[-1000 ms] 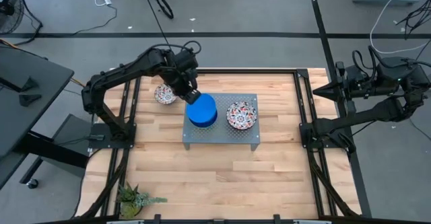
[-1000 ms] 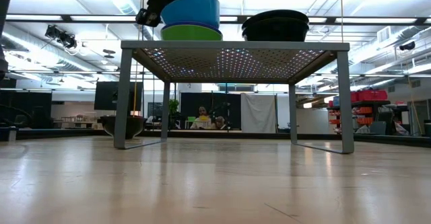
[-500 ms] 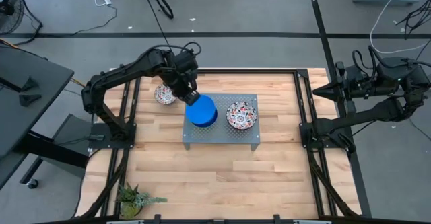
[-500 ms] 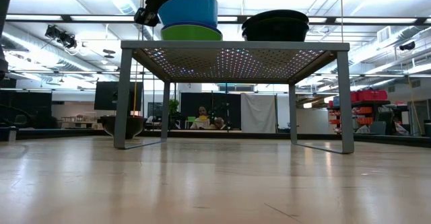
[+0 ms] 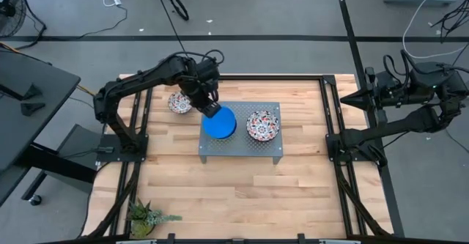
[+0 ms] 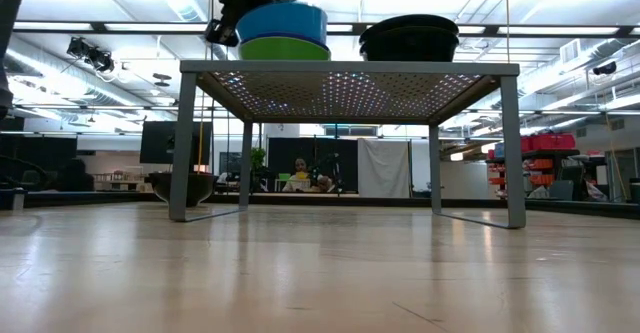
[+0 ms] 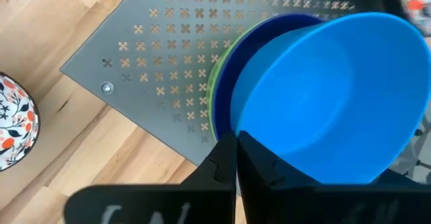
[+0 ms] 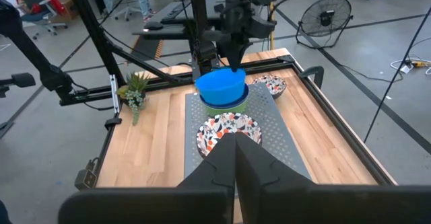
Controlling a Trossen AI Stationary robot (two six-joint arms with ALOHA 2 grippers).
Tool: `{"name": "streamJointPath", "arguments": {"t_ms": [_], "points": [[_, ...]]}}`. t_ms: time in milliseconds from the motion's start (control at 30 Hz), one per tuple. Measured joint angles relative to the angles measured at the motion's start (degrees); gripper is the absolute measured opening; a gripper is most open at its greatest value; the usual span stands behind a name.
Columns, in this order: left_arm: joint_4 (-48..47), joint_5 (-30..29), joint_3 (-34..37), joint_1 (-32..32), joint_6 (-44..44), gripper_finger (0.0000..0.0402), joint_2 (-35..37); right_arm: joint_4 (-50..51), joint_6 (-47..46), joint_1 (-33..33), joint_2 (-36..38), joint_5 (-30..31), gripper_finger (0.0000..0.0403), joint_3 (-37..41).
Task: Pick & Place Mini bowls
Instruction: Stack the light blue bowl on top of the blue bowl on the shelf
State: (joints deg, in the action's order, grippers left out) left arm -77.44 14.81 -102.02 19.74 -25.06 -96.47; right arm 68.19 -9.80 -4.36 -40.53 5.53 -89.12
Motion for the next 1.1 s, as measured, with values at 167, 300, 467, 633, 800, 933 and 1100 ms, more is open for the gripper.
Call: {"name": "streamJointPath", "arguments": {"t_ms": [167, 300, 467, 633, 800, 933, 1100], "points": [[-0.07, 0.27, 0.0, -0.1, 0.3, 0.0004, -0.73, -0.01, 0.0, 0.02, 0.0, 0.01, 0.0007, 0.0], [0.39, 0.34, 0.0, -0.09, 0.3, 0.0003, -0.93, 0.0, 0.0, 0.01, 0.01, 0.01, 0.0007, 0.0], [0.13, 0.46, 0.02, -0.1, 0.33, 0.0007, -1.09, -0.01, 0.0, 0.0, 0.0, 0.01, 0.0007, 0.0], [0.37, 0.46, 0.0, -0.1, 0.31, 0.0012, -1.09, -0.01, 0.0, 0.01, 0.01, 0.0, 0.0007, 0.0], [0.37, 0.46, 0.0, -0.1, 0.26, 0.0025, -1.09, -0.01, 0.0, 0.02, 0.0, -0.01, 0.0006, 0.0], [0.38, 0.48, 0.0, -0.1, 0.26, 0.0042, -1.09, 0.0, 0.0, 0.02, 0.01, 0.01, 0.0007, 0.0], [0.39, 1.79, 0.0, -0.1, -0.04, 0.0066, -1.09, -0.01, 0.0, 0.02, 0.01, 0.01, 0.0007, 0.0]]}}
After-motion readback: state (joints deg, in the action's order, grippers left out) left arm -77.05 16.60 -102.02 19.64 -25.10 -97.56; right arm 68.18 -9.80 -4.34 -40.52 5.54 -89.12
